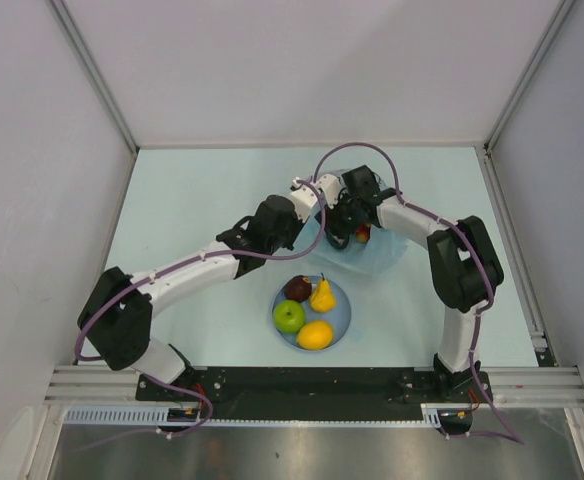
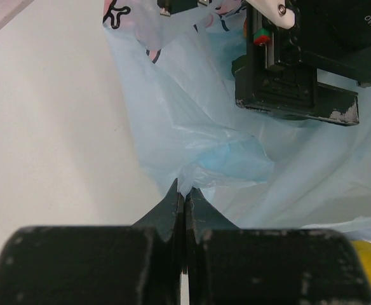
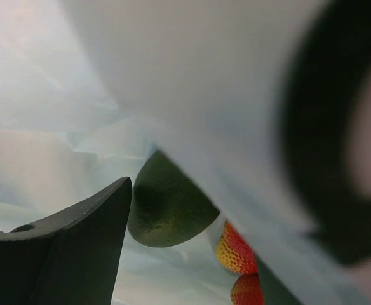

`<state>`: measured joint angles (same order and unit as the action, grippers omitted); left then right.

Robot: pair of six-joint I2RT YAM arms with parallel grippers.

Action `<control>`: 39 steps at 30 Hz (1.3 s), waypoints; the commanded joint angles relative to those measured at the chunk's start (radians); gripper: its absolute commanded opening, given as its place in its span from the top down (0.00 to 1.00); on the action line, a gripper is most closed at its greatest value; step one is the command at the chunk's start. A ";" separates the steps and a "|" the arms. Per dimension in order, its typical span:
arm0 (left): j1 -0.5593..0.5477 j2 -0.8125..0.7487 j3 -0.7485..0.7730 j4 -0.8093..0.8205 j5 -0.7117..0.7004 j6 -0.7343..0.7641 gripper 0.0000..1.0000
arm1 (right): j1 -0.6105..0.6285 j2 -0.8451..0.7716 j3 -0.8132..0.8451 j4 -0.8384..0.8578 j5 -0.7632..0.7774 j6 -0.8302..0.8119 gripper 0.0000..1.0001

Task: Take the fake fruits out of the plastic bag
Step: Take out the fake fruit from the plastic bag.

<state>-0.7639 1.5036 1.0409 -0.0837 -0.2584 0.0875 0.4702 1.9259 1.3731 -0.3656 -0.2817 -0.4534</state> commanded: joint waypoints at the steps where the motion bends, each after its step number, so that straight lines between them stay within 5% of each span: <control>1: -0.006 -0.022 0.031 0.016 0.010 -0.005 1.00 | 0.005 0.022 0.046 0.033 0.088 0.053 0.25; 4: -0.008 -0.017 0.038 0.015 0.011 -0.005 1.00 | 0.004 0.044 0.046 0.045 0.107 0.050 0.28; 11: -0.008 0.004 0.067 0.019 0.011 0.006 1.00 | 0.002 0.005 0.137 -0.080 0.003 -0.016 0.72; 14: -0.008 0.026 0.097 0.022 -0.005 0.001 1.00 | -0.011 -0.031 0.197 -0.169 -0.033 -0.033 0.82; 32: -0.002 0.112 0.300 0.041 -0.044 -0.054 1.00 | -0.077 -0.453 0.120 -0.282 -0.086 -0.062 0.86; 39: 0.101 0.341 0.656 0.038 -0.042 -0.081 1.00 | -0.058 -0.602 0.066 -0.328 -0.143 -0.016 0.86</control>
<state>-0.7444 1.7382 1.4723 -0.0601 -0.3023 0.0502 0.3950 1.4078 1.4624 -0.6540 -0.3832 -0.4953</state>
